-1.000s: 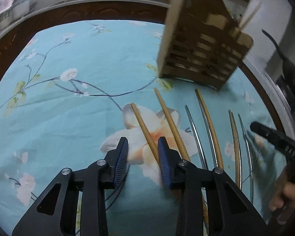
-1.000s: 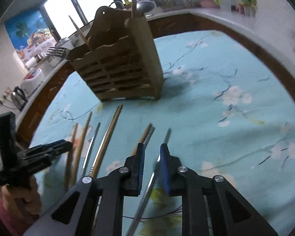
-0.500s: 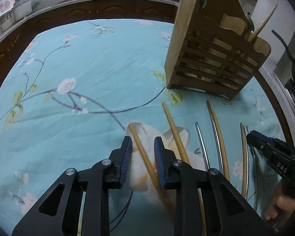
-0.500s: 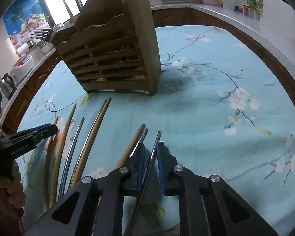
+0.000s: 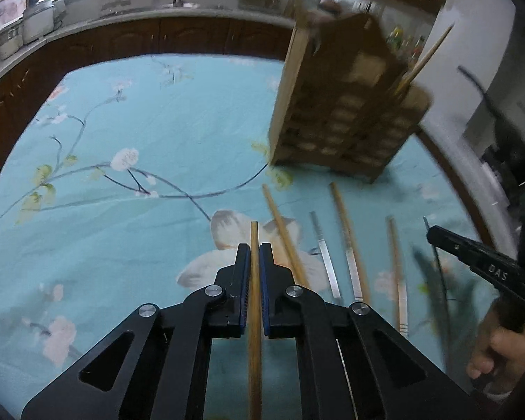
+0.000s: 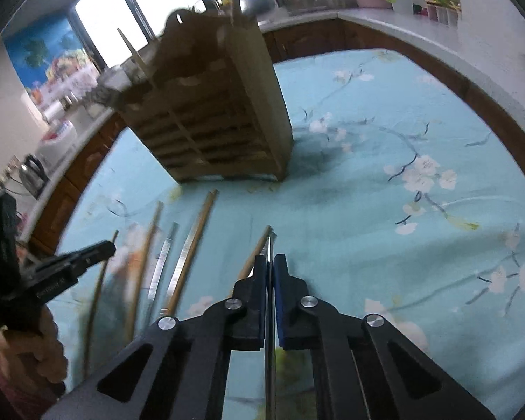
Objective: Organize utensils
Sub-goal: 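Grasp a wooden chopstick with the left tool while the right tool grasps another chopstick, then lift both chopsticks and carry them over the wooden holder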
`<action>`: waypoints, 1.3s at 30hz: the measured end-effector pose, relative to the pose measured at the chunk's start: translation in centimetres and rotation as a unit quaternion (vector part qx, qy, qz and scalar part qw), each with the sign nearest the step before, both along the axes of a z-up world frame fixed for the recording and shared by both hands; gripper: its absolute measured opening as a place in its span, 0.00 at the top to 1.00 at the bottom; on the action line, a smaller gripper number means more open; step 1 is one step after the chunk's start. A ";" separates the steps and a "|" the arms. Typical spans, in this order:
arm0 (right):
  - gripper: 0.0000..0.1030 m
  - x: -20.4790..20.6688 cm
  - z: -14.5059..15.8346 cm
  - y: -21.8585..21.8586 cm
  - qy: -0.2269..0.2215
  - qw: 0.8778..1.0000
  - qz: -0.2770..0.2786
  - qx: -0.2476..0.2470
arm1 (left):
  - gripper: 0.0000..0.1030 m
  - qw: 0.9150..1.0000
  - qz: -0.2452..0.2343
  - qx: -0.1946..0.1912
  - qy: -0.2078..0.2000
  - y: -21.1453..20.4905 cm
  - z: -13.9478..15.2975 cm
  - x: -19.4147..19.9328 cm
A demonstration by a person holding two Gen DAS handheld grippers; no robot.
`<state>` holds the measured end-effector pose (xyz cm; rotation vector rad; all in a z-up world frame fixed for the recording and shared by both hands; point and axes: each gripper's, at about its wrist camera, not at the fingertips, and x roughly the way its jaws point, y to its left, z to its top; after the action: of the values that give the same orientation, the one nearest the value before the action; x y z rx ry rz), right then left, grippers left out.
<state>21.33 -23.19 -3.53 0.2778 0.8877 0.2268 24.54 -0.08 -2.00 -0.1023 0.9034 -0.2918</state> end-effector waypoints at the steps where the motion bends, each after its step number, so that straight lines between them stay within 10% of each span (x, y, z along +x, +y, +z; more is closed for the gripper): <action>1: 0.96 -0.4 0.8 -0.1 -0.009 1.000 0.001 0.004 | 0.96 1.000 -0.001 -0.011 -0.010 0.2 1.0 -0.7; 19: 0.96 -6.5 14.5 -1.1 -0.190 0.982 0.012 0.005 | 0.96 0.986 -0.021 -0.072 -0.148 1.1 12.9 -7.7; 39: 0.96 -4.5 16.6 -2.1 -0.217 0.976 0.000 0.016 | 0.96 0.971 0.022 -0.091 -0.221 0.5 17.1 -4.8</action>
<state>16.86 -25.30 13.02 0.2460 0.4515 0.2883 19.71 0.46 15.06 -0.2168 0.4308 -0.3392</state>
